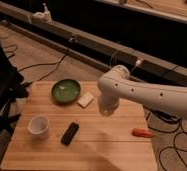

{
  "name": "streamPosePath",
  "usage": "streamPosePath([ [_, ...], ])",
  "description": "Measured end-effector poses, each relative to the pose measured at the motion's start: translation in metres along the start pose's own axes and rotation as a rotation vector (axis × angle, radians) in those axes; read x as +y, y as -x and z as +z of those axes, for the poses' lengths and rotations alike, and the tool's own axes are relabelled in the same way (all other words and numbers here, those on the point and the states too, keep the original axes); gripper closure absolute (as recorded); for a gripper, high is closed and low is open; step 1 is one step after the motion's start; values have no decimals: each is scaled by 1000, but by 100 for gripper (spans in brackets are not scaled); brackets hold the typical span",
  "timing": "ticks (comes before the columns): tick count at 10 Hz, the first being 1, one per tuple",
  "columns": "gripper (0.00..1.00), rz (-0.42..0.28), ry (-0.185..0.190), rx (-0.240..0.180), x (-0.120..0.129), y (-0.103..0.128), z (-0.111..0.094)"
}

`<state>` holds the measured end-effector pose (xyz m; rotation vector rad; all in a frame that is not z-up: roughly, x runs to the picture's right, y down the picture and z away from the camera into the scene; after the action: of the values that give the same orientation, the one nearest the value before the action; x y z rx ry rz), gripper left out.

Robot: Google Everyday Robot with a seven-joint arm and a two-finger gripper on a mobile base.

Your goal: Move the arm in a circular motion

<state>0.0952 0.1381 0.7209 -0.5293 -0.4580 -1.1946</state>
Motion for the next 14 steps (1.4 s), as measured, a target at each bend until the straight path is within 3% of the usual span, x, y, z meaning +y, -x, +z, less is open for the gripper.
streamPosePath([
  [2,100,100,60,-18,51,-6,4],
  [3,100,157,95,-7,76,-16,3],
  [5,100,251,151,49,112,-49,-4],
  [7,100,308,192,151,126,-101,-16],
  [9,100,305,202,216,113,-136,-23],
  [11,100,263,191,250,80,-154,-24],
  [13,100,161,141,240,26,-141,-16],
  [14,100,124,124,224,12,-129,-14],
])
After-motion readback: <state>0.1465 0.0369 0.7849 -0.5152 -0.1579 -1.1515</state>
